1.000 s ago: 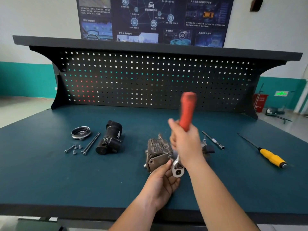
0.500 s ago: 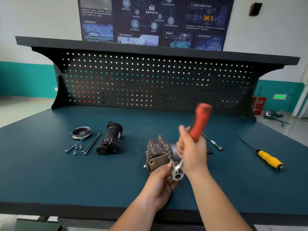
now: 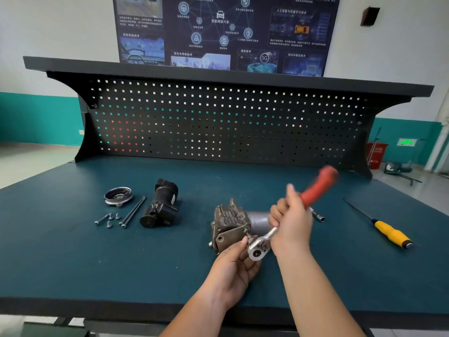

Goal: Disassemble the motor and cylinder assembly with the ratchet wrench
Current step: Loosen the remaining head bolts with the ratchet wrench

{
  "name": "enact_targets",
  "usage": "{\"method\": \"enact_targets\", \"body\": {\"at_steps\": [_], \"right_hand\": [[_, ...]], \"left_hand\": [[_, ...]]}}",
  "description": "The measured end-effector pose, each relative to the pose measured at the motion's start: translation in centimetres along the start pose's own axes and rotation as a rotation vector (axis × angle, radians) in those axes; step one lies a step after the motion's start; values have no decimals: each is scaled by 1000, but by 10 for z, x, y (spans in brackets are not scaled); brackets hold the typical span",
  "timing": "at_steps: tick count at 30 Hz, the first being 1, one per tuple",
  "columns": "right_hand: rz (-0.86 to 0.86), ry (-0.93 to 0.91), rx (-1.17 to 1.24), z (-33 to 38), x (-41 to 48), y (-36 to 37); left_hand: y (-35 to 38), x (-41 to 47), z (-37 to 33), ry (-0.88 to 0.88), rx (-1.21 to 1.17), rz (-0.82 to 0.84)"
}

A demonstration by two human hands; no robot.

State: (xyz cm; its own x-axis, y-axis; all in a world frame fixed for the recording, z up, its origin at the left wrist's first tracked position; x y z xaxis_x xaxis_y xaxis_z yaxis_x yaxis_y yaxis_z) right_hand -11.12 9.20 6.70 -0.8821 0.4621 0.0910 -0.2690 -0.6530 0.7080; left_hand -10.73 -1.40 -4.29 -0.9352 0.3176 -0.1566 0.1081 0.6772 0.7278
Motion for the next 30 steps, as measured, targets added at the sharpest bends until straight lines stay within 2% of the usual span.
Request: {"method": "enact_targets", "body": {"at_steps": [3,5,8,10,14,17,23,25,26,27,30], "right_hand": [[372,-8,-463,-6,-8,56],[598,-79,-798,-16,-22,83],[730,-177,-1063,-24,-35,100],[720,-147,-1028,-20,-34,98],[601,100,-671,-9,-22,73],[490,182,-468,-1,-15,55],[325,254,-368,26,0,7],[305,289,-476,40,8,-15],[276,257,-611,50,16,-29],[248,173,-808,61,26,-41],[182,-240,-1449,91,57,-69]], "left_hand": [[1,0,1,-13,0,19],[0,2,2,-14,-5,28],[0,3,1,-7,-9,27],[-1,3,2,-14,-38,14],[-2,4,1,-30,-139,-3],[1,4,-1,-19,-166,13],[-1,7,1,-31,-180,19],[-1,8,1,-32,-180,21],[-2,9,2,-29,-180,22],[-2,10,2,-26,-178,23],[-2,12,2,-21,-164,26]]}}
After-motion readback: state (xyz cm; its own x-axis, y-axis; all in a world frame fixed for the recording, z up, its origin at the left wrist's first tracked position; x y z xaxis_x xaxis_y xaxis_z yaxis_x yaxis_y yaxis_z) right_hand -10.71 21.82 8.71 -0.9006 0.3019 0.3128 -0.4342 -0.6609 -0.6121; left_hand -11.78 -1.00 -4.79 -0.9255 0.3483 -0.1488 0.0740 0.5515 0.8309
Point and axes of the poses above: each hand's wrist, its own x-axis towards the middle knuckle, its own y-axis out of the palm, z = x × y, the point moved 9 cm from there along x, towards the middle knuckle, and after that the axes turned 1 degree about y, right-handed, at the moved point
